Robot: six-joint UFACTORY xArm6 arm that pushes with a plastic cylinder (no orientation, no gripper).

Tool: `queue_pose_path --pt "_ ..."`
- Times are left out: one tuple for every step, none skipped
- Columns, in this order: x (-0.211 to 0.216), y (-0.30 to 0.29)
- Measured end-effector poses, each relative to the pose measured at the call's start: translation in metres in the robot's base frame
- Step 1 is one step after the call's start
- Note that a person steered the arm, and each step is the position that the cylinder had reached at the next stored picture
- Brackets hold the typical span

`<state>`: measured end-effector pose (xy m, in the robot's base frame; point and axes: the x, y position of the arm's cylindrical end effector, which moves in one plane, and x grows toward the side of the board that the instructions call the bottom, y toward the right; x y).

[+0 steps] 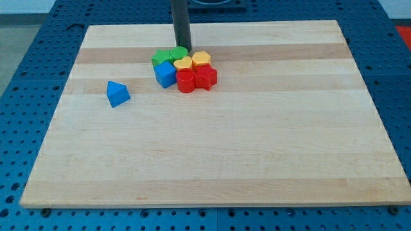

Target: Move the blue triangle closer to the green star

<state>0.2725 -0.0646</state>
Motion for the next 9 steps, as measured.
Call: queue_pose_path --pt "-0.04 -0.003" --pt "-0.055 -0.045" --pt "-0.022 -0.117" --pt "0.033 -0.17" --pt "0.091 -0.196" --pt "0.138 -0.196" --pt "0.179 -0.19" --pt "0.198 -0.163" --pt "0.196 -0.138"
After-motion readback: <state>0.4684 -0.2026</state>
